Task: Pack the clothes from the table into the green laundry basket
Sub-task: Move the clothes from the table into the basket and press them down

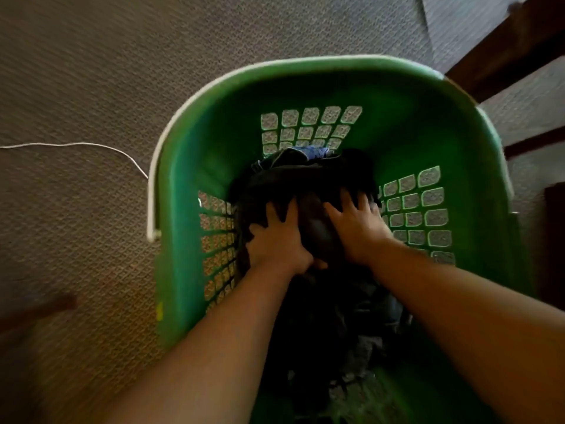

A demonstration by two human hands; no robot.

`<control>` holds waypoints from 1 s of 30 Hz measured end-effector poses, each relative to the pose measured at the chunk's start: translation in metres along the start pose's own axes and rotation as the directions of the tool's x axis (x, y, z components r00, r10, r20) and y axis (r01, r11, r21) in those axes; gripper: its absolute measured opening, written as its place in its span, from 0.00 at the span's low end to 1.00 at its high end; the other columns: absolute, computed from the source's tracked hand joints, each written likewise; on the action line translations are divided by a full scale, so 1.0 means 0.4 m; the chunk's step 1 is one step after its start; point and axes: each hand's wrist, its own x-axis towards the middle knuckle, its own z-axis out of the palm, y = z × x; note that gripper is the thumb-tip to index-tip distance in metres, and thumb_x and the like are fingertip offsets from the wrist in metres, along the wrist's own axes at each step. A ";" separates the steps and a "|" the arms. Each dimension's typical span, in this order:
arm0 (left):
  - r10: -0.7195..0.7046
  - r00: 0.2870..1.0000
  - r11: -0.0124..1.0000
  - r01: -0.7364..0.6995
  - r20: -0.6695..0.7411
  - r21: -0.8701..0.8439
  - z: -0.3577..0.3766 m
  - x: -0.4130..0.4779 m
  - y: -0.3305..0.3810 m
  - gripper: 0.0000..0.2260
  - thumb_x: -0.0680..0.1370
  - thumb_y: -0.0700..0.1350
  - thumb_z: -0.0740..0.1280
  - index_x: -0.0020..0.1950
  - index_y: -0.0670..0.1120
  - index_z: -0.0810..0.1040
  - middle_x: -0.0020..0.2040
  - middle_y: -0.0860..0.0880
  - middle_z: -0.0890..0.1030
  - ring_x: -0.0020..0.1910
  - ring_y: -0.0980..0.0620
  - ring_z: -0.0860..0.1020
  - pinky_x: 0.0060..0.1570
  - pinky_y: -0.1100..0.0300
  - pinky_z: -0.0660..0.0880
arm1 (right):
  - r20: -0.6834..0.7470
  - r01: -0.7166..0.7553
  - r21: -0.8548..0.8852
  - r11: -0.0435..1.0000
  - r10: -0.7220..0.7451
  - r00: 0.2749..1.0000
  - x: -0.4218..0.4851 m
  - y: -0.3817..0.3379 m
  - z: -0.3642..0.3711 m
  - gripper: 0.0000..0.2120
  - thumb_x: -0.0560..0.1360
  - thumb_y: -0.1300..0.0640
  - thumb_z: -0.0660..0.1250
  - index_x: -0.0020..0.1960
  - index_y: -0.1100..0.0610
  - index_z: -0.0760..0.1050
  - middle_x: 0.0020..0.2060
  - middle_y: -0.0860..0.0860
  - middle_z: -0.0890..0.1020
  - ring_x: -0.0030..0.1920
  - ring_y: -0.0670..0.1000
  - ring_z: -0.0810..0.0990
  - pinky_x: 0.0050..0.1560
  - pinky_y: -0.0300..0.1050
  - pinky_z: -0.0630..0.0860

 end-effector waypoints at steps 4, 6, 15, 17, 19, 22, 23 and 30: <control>-0.023 0.998 1.000 0.022 0.050 0.017 -0.007 0.076 -0.011 0.64 0.61 0.65 0.82 0.81 0.65 0.38 0.84 0.46 0.44 0.76 0.26 0.58 0.69 0.33 0.67 | 0.062 0.033 0.045 0.998 -0.035 0.997 0.060 0.008 -0.003 0.47 0.73 0.49 0.72 0.80 0.44 0.44 0.77 0.61 0.56 0.74 0.71 0.55 0.75 0.70 0.54; -0.027 0.997 0.999 0.025 0.074 0.030 -0.017 0.087 -0.014 0.64 0.60 0.65 0.82 0.81 0.65 0.38 0.84 0.46 0.45 0.76 0.26 0.58 0.69 0.34 0.66 | 0.075 0.030 0.096 0.995 -0.037 0.996 0.067 0.008 -0.012 0.47 0.73 0.50 0.72 0.80 0.43 0.43 0.77 0.60 0.55 0.75 0.70 0.54 0.75 0.70 0.53; 0.035 0.982 0.995 -0.051 0.186 0.082 -0.057 -0.072 -0.050 0.74 0.55 0.64 0.84 0.76 0.64 0.24 0.82 0.47 0.30 0.81 0.32 0.52 0.75 0.35 0.64 | 0.122 -0.048 0.068 0.997 0.039 0.992 -0.172 -0.062 -0.029 0.65 0.67 0.41 0.78 0.78 0.44 0.27 0.76 0.57 0.25 0.76 0.69 0.29 0.70 0.80 0.52; -0.014 0.972 0.993 -0.013 0.233 0.113 -0.053 -0.143 -0.045 0.75 0.57 0.63 0.84 0.75 0.62 0.21 0.80 0.48 0.25 0.81 0.30 0.45 0.76 0.33 0.60 | 0.284 -0.058 0.094 0.994 0.029 0.958 -0.256 -0.072 -0.024 0.75 0.61 0.39 0.82 0.72 0.44 0.17 0.71 0.56 0.17 0.74 0.69 0.25 0.69 0.82 0.50; -0.066 0.962 0.987 0.024 0.266 0.160 -0.028 -0.215 -0.033 0.74 0.60 0.61 0.84 0.75 0.60 0.20 0.78 0.48 0.22 0.79 0.26 0.39 0.76 0.30 0.56 | 0.382 -0.077 0.141 0.987 0.017 0.924 -0.324 -0.078 0.009 0.79 0.56 0.36 0.83 0.69 0.44 0.13 0.69 0.54 0.15 0.74 0.70 0.25 0.69 0.83 0.45; -0.042 0.977 0.981 0.000 0.210 0.194 0.040 -0.267 -0.045 0.72 0.64 0.57 0.84 0.76 0.59 0.21 0.77 0.47 0.21 0.79 0.23 0.43 0.75 0.31 0.60 | 0.305 -0.084 0.119 0.989 0.044 0.951 -0.371 -0.099 0.094 0.79 0.58 0.33 0.80 0.67 0.48 0.11 0.71 0.56 0.18 0.75 0.71 0.29 0.70 0.82 0.45; -0.024 0.985 0.979 -0.011 0.169 0.203 0.064 -0.261 -0.058 0.71 0.64 0.57 0.84 0.77 0.59 0.22 0.78 0.46 0.22 0.78 0.22 0.46 0.74 0.32 0.62 | 0.234 -0.099 0.126 0.987 0.068 0.970 -0.368 -0.109 0.123 0.76 0.62 0.35 0.79 0.66 0.49 0.10 0.72 0.57 0.19 0.76 0.72 0.31 0.71 0.81 0.47; -0.018 0.999 0.979 0.026 -0.042 0.201 0.178 -0.118 -0.110 0.62 0.70 0.48 0.78 0.78 0.61 0.26 0.81 0.45 0.27 0.71 0.21 0.66 0.66 0.33 0.73 | 0.106 -0.110 0.275 0.955 0.083 0.991 -0.250 -0.131 0.226 0.66 0.73 0.52 0.76 0.67 0.41 0.13 0.76 0.50 0.23 0.78 0.70 0.35 0.73 0.78 0.44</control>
